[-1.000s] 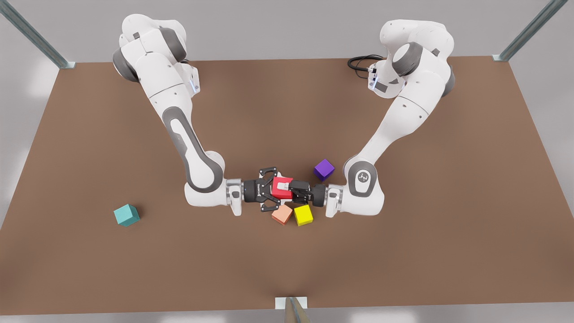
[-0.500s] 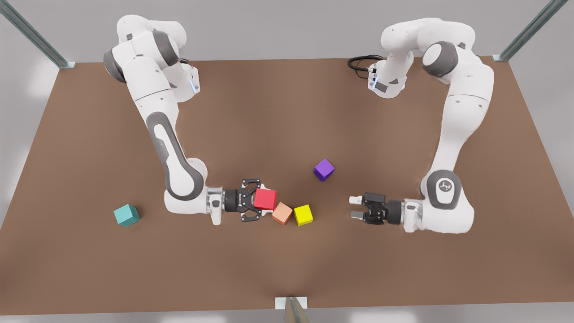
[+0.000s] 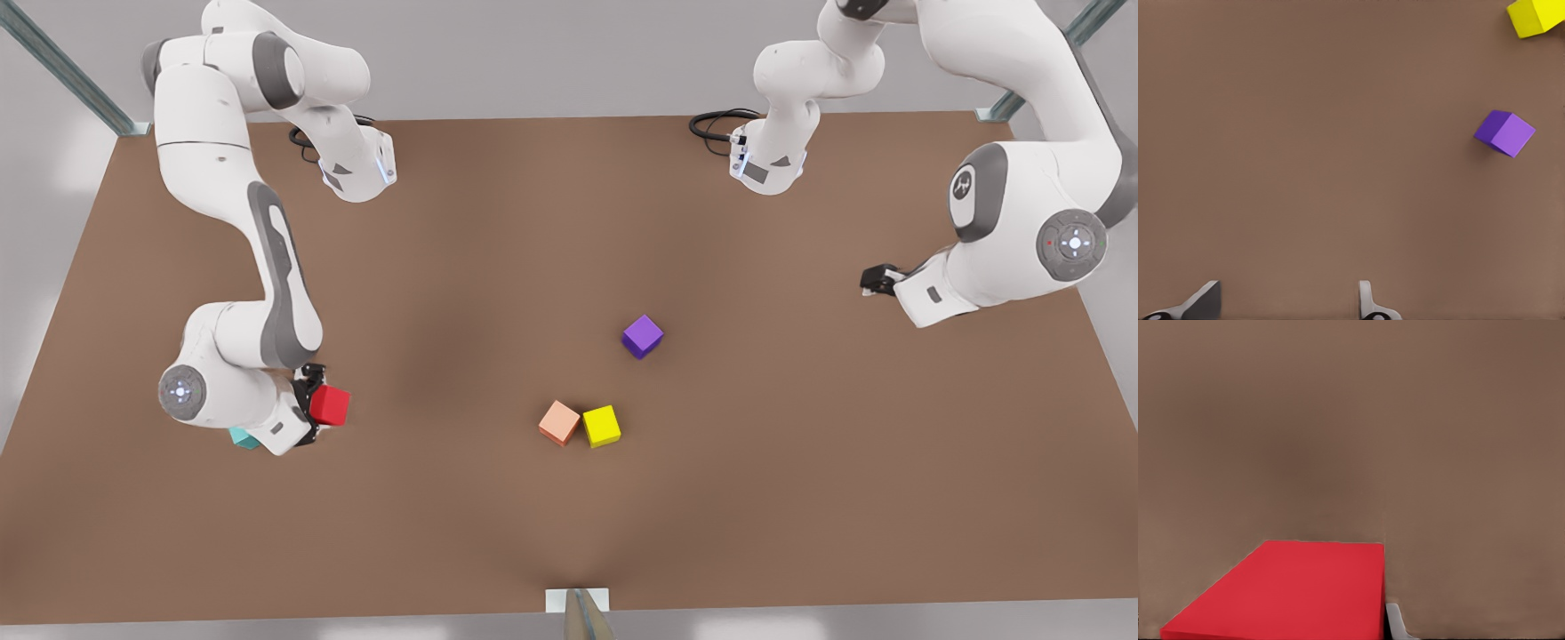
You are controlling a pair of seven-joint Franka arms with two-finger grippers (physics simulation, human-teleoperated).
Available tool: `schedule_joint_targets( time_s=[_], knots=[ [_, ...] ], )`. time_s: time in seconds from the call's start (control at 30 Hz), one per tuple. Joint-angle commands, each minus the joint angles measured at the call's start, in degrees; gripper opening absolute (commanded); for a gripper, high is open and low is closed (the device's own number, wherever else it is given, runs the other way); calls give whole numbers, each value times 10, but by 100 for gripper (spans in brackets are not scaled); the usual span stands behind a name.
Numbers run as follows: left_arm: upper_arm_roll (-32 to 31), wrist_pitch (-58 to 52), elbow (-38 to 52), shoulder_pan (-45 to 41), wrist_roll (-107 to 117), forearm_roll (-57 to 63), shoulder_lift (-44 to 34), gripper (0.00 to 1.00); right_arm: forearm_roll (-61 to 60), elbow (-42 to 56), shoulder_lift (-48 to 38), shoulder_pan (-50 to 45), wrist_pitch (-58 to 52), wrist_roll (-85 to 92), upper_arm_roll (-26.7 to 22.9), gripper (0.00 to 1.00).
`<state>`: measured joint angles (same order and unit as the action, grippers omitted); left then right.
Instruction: Pick up red wooden cube and pass to hand red wooden cube and place in blue wooden cube
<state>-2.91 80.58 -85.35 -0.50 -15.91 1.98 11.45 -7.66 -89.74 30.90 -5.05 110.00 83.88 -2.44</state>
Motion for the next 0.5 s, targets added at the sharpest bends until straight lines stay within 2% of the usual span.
schedule_joint_targets(
  time_s=[0.0,0.1,0.2,0.47],
  knots=[
    [-3,-2,3,-4,118,-1,4,100,81,-15,-1,0,66,-375,-8,57],
    [-3,-2,4,-4,119,-2,4,100,84,-16,21,4,131,-375,-39,57],
    [-3,-2,4,-2,119,-1,4,100,74,-15,45,41,218,-370,-38,57],
    [-4,-5,3,-5,120,-3,11,100,71,-31,48,77,221,-336,-37,57]
  ],
)
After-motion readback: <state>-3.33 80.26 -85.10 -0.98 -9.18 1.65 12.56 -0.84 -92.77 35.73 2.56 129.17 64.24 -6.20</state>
